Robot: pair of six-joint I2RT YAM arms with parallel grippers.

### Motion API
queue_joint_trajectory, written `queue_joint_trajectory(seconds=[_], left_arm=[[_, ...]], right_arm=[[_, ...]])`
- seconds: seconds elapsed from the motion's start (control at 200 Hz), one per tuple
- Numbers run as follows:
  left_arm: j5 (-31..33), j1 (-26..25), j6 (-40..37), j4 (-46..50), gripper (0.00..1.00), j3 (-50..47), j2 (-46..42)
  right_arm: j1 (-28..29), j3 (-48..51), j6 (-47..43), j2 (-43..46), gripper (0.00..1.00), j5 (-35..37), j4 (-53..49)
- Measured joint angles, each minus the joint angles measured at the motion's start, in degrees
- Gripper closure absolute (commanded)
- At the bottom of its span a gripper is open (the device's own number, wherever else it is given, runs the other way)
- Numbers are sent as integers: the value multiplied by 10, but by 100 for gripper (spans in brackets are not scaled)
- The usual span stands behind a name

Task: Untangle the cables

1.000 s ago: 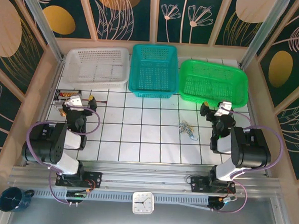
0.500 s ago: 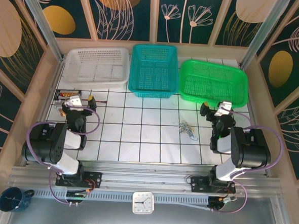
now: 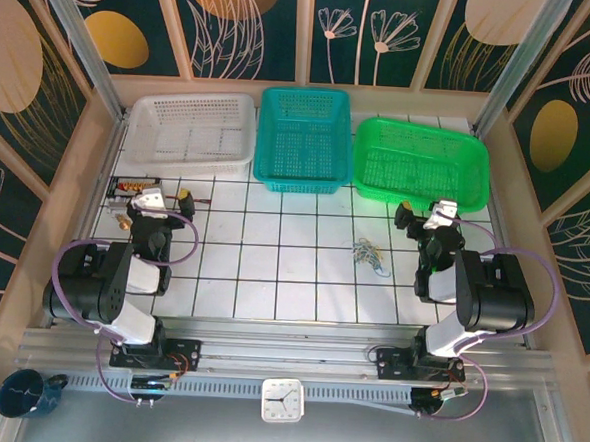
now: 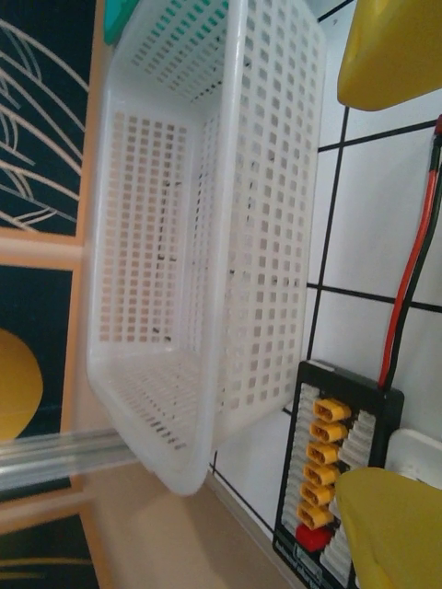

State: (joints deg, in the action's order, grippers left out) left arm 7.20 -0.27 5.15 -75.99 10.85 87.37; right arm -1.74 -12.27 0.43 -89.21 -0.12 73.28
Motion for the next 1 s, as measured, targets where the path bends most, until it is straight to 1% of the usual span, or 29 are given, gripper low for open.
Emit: queue_joint_trajectory(seconds=[0.34,0.435,0.505,0.581,0.691,0.811,0.876,0.966,1.001], left_arm=[[24,0,5,9,1,10,0],[30,0,5,22,1,9,-12],[39,0,8,32,1,7,-37],[52,0,14,43,1,0,-77],[70,0,28,76,1,-4,-139],[89,0,58,134,1,-4,-211],[94,0,77,178,1,0,-254],[89,0,106,243,1,17,-304],[85,0,116,264,1,24,-317]], right_arm=[[-4,0,2,0,1,-11,0],[-8,0,5,3,1,-13,-3],[-8,0,6,27,1,-12,-22],[-8,0,11,77,1,-10,-55],[-8,-21,22,147,1,-5,-124],[-8,-83,57,194,1,15,-247],[-9,-123,96,211,1,31,-321],[-16,-185,182,228,1,59,-447],[-19,-204,203,231,1,63,-484]])
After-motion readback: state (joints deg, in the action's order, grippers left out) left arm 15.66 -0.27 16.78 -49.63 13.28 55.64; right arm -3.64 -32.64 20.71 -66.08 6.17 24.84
